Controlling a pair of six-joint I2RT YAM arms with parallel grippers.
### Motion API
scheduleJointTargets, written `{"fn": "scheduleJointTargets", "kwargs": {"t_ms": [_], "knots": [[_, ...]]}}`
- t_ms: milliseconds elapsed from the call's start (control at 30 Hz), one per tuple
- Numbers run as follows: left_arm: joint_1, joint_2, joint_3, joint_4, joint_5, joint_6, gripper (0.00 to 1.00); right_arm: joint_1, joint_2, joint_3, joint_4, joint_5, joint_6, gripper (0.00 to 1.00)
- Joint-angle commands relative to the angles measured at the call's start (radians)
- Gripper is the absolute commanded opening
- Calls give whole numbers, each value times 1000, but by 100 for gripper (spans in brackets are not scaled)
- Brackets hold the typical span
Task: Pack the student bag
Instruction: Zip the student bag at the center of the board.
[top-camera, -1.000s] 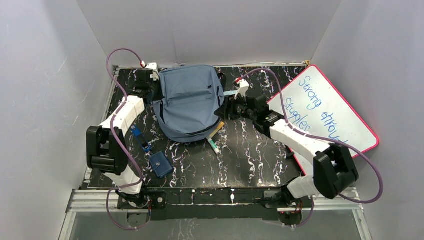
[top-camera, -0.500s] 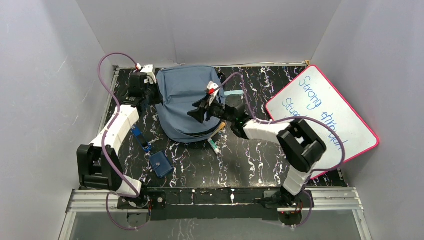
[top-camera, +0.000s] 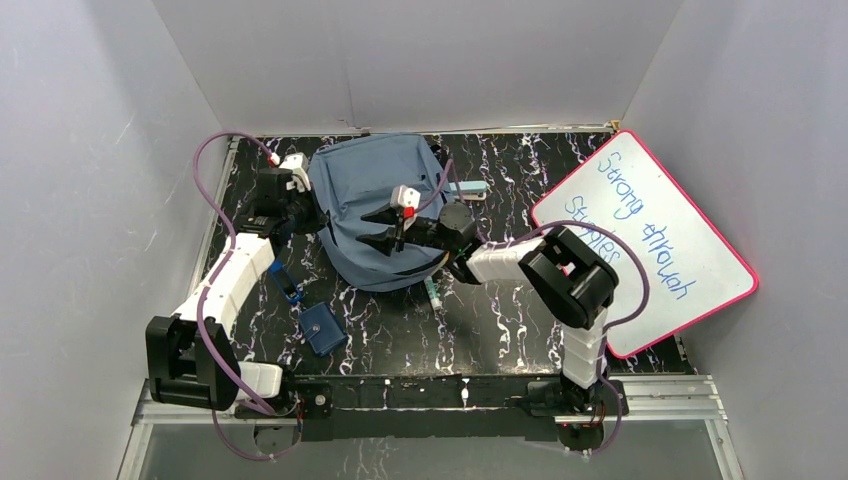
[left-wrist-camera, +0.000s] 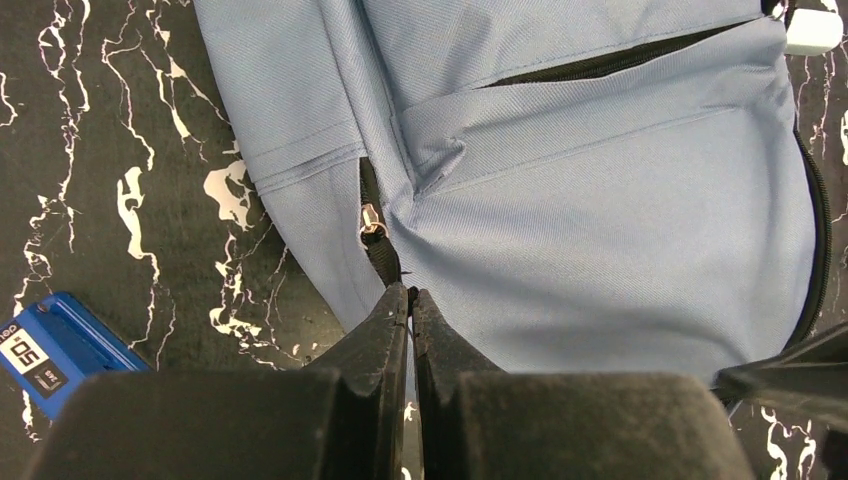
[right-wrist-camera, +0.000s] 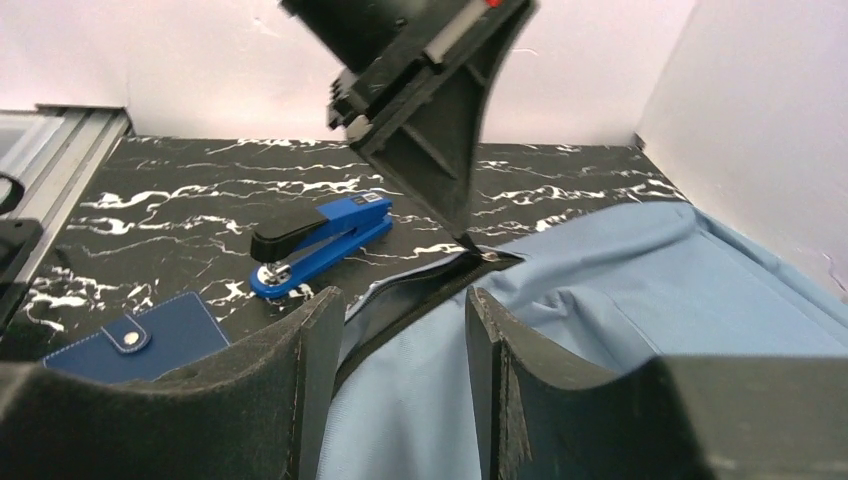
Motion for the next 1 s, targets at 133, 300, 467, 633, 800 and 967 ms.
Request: {"fn": "scheduleJointTargets", "kwargs": {"t_ms": [133, 300, 467, 633, 800, 967], "knots": [[0, -46, 19, -4, 32, -27, 0, 19, 138, 158, 129, -76, -87, 55], [0, -48, 27, 8, 22, -33, 0, 20, 224, 271, 86, -48, -95, 53], [0, -62, 20, 45, -19, -54, 0, 25, 299, 365, 35, -11, -94, 49], [0, -63, 26, 77, -89, -89, 0, 26, 338, 408, 10, -8, -98, 47], [0, -39, 48, 96, -87, -88, 0, 27, 365, 445, -16, -12, -101, 47], [0, -30, 56, 100, -80, -84, 0, 27, 405, 507, -44, -7, -91, 48]]}}
